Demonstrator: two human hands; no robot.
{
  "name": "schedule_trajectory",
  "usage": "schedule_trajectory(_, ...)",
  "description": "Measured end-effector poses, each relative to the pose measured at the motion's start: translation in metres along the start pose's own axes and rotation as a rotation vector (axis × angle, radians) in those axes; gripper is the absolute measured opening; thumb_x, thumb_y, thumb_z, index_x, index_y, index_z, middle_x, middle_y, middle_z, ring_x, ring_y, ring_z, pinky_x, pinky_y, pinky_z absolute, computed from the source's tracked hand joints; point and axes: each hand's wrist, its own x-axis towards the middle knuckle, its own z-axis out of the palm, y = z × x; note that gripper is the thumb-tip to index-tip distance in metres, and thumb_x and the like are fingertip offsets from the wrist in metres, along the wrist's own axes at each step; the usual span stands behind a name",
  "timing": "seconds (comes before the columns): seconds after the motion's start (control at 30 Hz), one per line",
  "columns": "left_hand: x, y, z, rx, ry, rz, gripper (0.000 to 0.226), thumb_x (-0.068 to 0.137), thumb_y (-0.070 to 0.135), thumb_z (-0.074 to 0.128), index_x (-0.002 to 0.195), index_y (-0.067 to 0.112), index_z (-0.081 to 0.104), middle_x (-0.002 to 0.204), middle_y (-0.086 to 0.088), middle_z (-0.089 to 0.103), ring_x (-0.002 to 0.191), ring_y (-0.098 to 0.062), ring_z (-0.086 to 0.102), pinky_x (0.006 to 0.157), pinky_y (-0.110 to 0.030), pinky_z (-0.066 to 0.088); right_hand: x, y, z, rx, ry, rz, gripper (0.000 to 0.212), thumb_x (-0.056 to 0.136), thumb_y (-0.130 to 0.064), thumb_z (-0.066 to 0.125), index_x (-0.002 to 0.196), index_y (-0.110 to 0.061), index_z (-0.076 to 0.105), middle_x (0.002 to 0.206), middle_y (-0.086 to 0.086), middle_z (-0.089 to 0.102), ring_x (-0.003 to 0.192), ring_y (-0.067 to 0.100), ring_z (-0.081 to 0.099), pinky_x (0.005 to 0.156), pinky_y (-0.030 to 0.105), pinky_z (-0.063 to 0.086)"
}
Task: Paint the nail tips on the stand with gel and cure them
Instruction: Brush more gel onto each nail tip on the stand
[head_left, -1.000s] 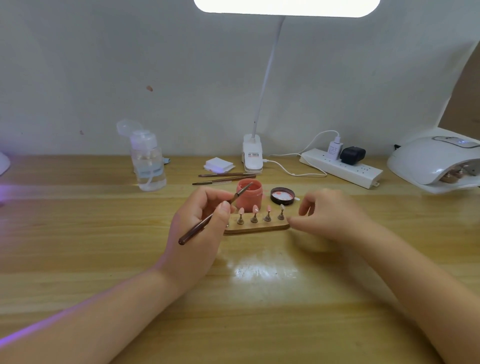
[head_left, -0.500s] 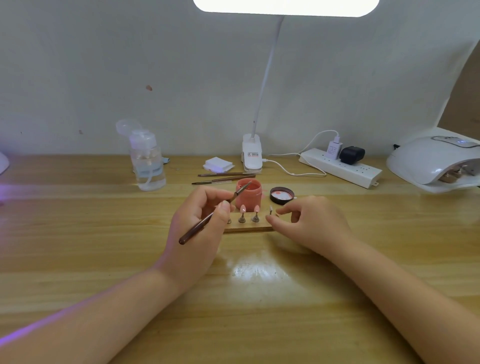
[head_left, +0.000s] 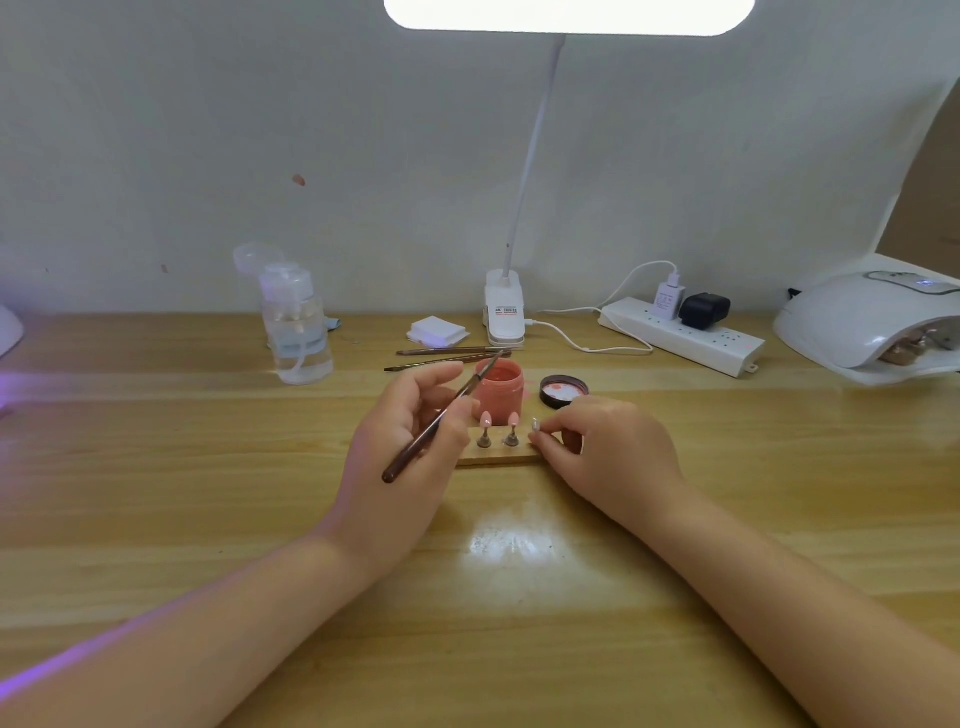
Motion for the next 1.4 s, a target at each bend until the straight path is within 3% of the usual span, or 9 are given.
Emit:
schedule_trajectory(0.13, 0.015, 0.011, -0.002, 0.037, 0.032, 0.007, 0.012, 0.086, 0.03, 0.058, 0.086, 0.039, 0.066, 0.081, 0.01, 0.07, 0.068, -0.011, 0.065, 0.058, -0.021, 0.053, -0.001, -0.001, -0.001, 0.089, 0.109, 0.018, 0.011, 0.087, -0.032, 0.065, 0.087, -0.025, 0.074, 0.072, -0.011, 0.065, 0.066, 0.009, 0.052, 0.059, 0.029, 0.043)
schedule_trajectory(0.27, 0.052, 0.022, -0.005, 0.14, 0.117, -0.073, 0.01, 0.076, 0.029, 0.056, 0.073, 0.027, 0.065, 0.07, 0.006, 0.07, 0.064, -0.007, 0.061, 0.065, -0.035, 0.055, 0.001, 0.0, 0.0, 0.293, 0.148, 0.083, 0.004, 0.083, -0.018, 0.071, 0.082, -0.015, 0.073, 0.069, -0.013, 0.066, 0.062, 0.007, 0.057, 0.067, 0.03, 0.051)
schedule_trajectory(0.37, 0.081, 0.031, -0.003, 0.423, 0.071, -0.046, 0.013, 0.082, 0.023, 0.059, 0.073, 0.017, 0.066, 0.069, -0.004, 0.071, 0.057, -0.008, 0.059, 0.057, -0.023, 0.048, 0.001, 0.0, 0.001, 0.359, 0.142, 0.085, 0.004, 0.081, -0.013, 0.073, 0.078, -0.015, 0.072, 0.067, -0.014, 0.065, 0.06, 0.005, 0.058, 0.066, 0.027, 0.051)
schedule_trajectory(0.5, 0.118, 0.038, 0.004, 0.711, -0.1, -0.018, 0.027, 0.083, 0.016, 0.054, 0.07, -0.006, 0.061, 0.074, -0.023, 0.066, 0.057, -0.026, 0.055, 0.056, -0.039, 0.046, 0.002, 0.004, 0.004, 0.426, 0.133, 0.109, 0.006, 0.079, -0.012, 0.075, 0.076, -0.017, 0.072, 0.069, -0.012, 0.068, 0.061, 0.006, 0.057, 0.064, 0.021, 0.048)
schedule_trajectory(0.6, 0.135, 0.038, 0.011, 0.782, -0.227, -0.118, 0.026, 0.082, 0.015, 0.055, 0.059, 0.008, 0.047, 0.06, -0.01, 0.049, 0.055, -0.02, 0.04, 0.051, -0.03, 0.031, 0.002, 0.004, 0.006, 0.441, 0.138, 0.1, 0.005, 0.078, -0.012, 0.076, 0.077, -0.016, 0.073, 0.069, -0.011, 0.068, 0.067, 0.007, 0.058, 0.063, 0.018, 0.047)
schedule_trajectory(0.87, 0.14, 0.023, 0.031, 0.835, -0.384, -0.252, 0.026, 0.087, 0.015, 0.059, 0.063, 0.015, 0.047, 0.059, 0.001, 0.046, 0.056, -0.016, 0.043, 0.049, -0.026, 0.03, 0.003, 0.005, 0.007, 0.445, 0.137, 0.092, 0.004, 0.079, -0.013, 0.076, 0.078, -0.017, 0.074, 0.07, -0.014, 0.067, 0.068, 0.007, 0.058, 0.061, 0.011, 0.043)
schedule_trajectory(1.13, 0.146, 0.02, 0.012, 0.528, -0.091, -0.375, 0.017, 0.082, 0.012, 0.057, 0.073, 0.003, 0.068, 0.06, 0.0, 0.068, 0.064, -0.019, 0.057, 0.066, -0.032, 0.047, 0.003, 0.006, 0.006, 0.434, 0.133, 0.079, 0.004, 0.08, -0.015, 0.075, 0.08, -0.019, 0.074, 0.07, -0.015, 0.067, 0.063, 0.007, 0.059, 0.064, 0.019, 0.049)
schedule_trajectory(1.27, 0.139, 0.016, -0.007, 0.195, 0.056, -0.538, 0.013, 0.082, 0.009, 0.058, 0.071, 0.006, 0.065, 0.045, 0.005, 0.061, 0.039, -0.007, 0.049, 0.042, -0.015, 0.037, 0.004, 0.006, 0.007, 0.426, 0.136, 0.067, 0.005, 0.08, -0.015, 0.075, 0.079, -0.02, 0.074, 0.069, -0.016, 0.067, 0.066, 0.005, 0.059, 0.061, 0.011, 0.044)
schedule_trajectory(1.4, 0.127, 0.005, -0.017, 0.053, 0.083, -0.691, 0.011, 0.085, 0.01, 0.06, 0.075, 0.009, 0.065, 0.047, 0.004, 0.062, 0.038, -0.005, 0.048, 0.04, -0.013, 0.037, 0.004, 0.007, 0.008, 0.432, 0.15, 0.071, 0.006, 0.079, -0.013, 0.076, 0.078, -0.019, 0.074, 0.068, -0.015, 0.067, 0.063, 0.006, 0.059, 0.061, 0.013, 0.045)
